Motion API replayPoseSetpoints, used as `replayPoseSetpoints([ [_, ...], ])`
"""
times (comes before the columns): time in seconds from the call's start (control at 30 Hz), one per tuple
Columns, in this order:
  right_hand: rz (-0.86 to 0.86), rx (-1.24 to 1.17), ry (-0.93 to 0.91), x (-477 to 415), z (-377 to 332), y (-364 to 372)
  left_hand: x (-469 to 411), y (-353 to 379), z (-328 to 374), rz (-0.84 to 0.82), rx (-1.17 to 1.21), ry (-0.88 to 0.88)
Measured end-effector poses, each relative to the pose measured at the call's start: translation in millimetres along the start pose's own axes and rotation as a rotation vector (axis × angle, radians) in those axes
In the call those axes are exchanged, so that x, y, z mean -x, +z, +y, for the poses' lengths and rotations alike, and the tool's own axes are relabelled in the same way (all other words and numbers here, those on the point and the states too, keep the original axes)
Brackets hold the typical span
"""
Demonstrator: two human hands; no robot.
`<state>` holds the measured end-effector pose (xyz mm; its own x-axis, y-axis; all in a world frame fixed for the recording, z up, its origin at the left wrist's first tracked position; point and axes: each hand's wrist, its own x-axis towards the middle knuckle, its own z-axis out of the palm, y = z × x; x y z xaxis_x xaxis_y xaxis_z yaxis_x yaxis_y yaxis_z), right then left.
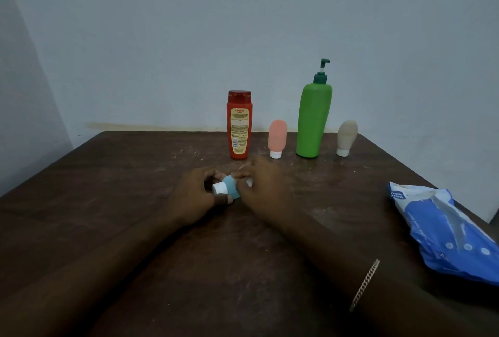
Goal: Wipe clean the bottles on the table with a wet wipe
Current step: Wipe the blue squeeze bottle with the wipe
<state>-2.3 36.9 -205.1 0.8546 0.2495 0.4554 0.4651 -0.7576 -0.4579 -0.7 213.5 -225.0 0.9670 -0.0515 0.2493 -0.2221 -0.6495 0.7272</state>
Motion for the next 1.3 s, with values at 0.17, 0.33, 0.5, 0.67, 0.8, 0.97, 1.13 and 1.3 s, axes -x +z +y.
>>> replayPoseSetpoints([
  [0.17, 0.1, -0.093, 0.158, -5.4, 20.7, -7.2, 0.1, 0.5, 0.0, 0.001, 0.054, 0.008],
  [0.33, 0.127, -0.145, 0.204, -2.8, 27.0, -16.3, -1.3, 0.0, -1.0, -0.001, 0.05, 0.013],
  [0.5, 0.018, -0.027, -0.009, -1.0, -4.8, -6.8, -0.3, -1.1, -3.5, 0.013, 0.003, 0.02],
  [0.67, 0.06, -0.067, 0.056, -2.5, 9.5, -13.7, 1.6, -2.4, -0.7, -0.01, 0.038, 0.02],
  [0.8, 0.067, -0.043, 0.082, -2.3, 15.8, -16.6, 1.1, -0.7, 1.8, -0.015, 0.01, 0.03],
  [0.97, -0.037, -0.013, -0.163, 6.6, -18.0, -9.9, 4.5, 1.0, 4.5, 0.002, 0.015, 0.063],
  [1.13, -0.031, 0.08, -0.166, 3.8, -13.2, -12.1, 4.4, 2.5, 3.1, 0.009, -0.013, 0.045],
  [1.3, 0.061, 0.04, 0.007, -1.7, 8.9, -20.4, 4.1, 3.5, 2.3, 0.006, -0.042, 0.057],
])
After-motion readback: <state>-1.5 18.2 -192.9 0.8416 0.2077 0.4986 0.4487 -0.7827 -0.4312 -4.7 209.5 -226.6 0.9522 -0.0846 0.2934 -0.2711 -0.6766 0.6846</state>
